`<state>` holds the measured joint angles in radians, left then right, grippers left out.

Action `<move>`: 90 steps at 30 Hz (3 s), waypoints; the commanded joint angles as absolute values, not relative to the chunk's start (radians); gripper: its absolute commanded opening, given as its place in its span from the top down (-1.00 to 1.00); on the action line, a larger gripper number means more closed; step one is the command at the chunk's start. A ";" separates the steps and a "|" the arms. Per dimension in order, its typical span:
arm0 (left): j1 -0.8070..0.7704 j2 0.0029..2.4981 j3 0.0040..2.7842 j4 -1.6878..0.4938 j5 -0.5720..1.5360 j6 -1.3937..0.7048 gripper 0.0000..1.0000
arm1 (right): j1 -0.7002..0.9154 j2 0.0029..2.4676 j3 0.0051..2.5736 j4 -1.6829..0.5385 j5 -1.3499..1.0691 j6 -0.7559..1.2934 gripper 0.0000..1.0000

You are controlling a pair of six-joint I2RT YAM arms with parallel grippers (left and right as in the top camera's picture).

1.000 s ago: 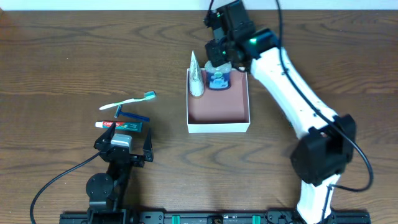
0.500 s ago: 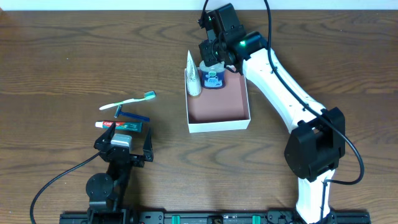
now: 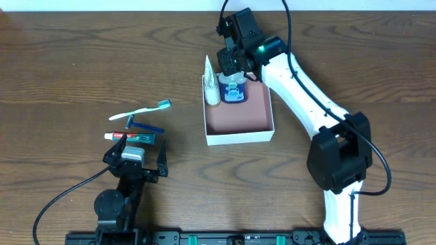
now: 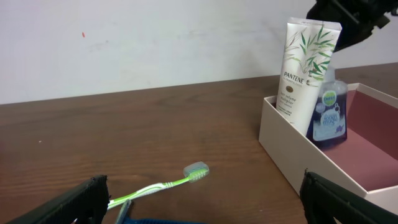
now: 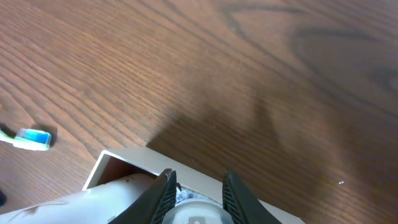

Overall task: Pack container
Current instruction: 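Lower the soap bottle into the box and adjust it next to the tube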

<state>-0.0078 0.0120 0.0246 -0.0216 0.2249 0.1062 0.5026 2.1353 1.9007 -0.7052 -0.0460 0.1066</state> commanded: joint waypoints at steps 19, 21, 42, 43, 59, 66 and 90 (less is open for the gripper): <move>-0.011 0.011 0.004 -0.051 0.227 0.115 -0.96 | 0.516 2.121 1.916 -0.700 -0.049 0.126 0.04; -0.011 0.011 0.004 -0.051 0.227 0.115 -0.96 | 0.516 2.121 1.916 -0.700 -0.049 0.126 0.04; -0.011 0.011 0.004 -0.051 0.227 0.115 -0.96 | 0.509 1.882 1.916 -0.971 -0.038 0.146 0.46; -0.011 0.011 0.004 -0.051 0.227 0.115 -0.96 | 0.511 1.881 1.916 -0.992 -0.038 0.146 0.51; -0.011 0.011 0.004 -0.051 0.227 0.115 -0.96 | 0.587 1.903 1.729 -1.021 -0.017 0.121 0.78; -0.011 0.011 0.004 -0.051 0.227 0.115 -0.96 | 0.616 1.903 1.634 -0.968 0.037 0.110 0.78; -0.011 0.011 0.004 -0.051 0.227 0.115 -0.96 | 0.614 1.903 1.477 -0.719 0.170 0.179 0.75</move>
